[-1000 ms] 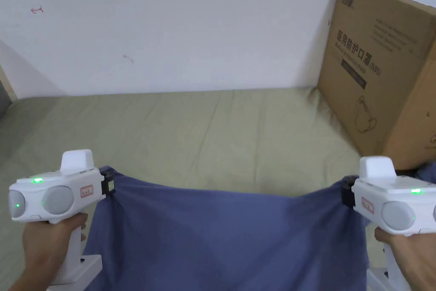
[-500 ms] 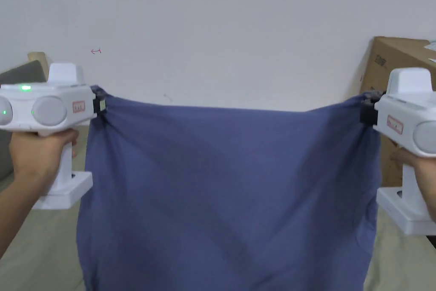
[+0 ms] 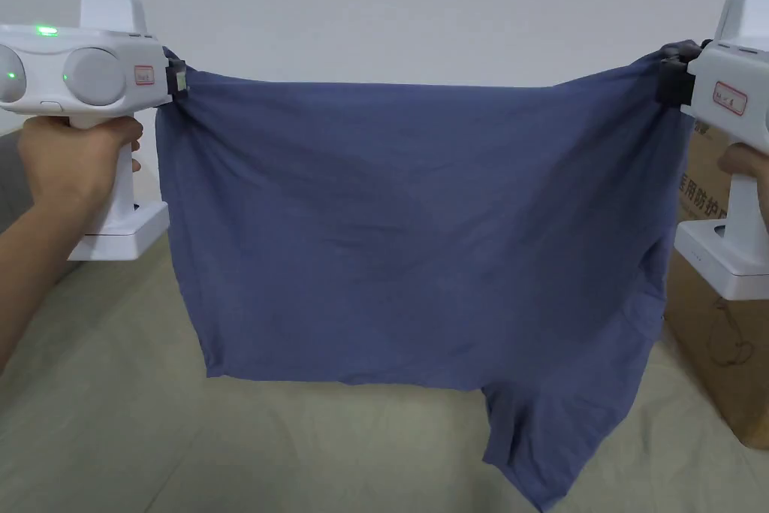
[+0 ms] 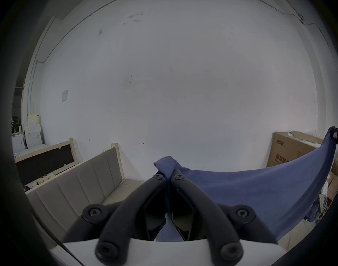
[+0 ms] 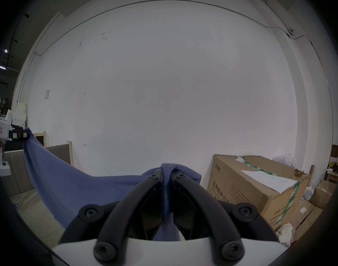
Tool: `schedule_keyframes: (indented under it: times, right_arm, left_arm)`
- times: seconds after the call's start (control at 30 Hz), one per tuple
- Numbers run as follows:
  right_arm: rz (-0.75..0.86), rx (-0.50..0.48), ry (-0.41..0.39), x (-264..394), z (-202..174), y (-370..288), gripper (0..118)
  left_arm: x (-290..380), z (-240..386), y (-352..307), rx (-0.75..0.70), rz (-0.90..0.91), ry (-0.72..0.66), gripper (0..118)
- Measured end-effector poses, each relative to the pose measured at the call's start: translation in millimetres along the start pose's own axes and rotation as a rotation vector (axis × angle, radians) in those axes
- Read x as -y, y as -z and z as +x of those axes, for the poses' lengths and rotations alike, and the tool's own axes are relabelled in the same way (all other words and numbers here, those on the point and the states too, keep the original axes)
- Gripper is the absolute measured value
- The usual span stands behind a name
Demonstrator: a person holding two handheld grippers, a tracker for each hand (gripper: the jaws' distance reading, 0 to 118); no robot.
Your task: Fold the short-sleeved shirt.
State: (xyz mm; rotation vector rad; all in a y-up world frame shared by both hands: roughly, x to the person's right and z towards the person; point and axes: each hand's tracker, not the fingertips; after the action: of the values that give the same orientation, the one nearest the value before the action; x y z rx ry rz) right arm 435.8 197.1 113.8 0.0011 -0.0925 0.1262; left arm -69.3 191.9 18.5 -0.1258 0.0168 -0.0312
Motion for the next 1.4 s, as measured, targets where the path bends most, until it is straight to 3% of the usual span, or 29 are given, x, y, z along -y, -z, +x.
schedule_keyframes:
  times: [0.23, 0.57, 0.83, 1.03, 1.4]
  right_arm:
    - [-0.112, -0.008, 0.007, 77.7, 1.7, 35.5, 4]
    - [-0.291, -0.036, 0.103, 201.7, 4.5, 25.2, 4]
    - [-0.431, -0.11, 0.164, 276.5, 0.9, -55.1, 4]
    - [-0.52, -0.152, 0.253, 320.3, -2.6, -139.5, 4]
    - [-0.623, -0.162, 0.348, 370.2, -14.2, -275.4, 4]
  left_arm:
    - [69.4, 22.6, 44.8, 0.007, -0.093, 0.066, 1]
    - [193.6, 31.3, 44.4, 0.065, -0.25, 0.038, 1]
    - [280.8, 15.3, -28.9, 0.09, -0.398, 0.029, 1]
    - [333.2, -3.5, -102.3, 0.095, -0.501, 0.005, 1]
    - [417.5, -42.1, -204.4, 0.087, -0.626, -0.028, 1]
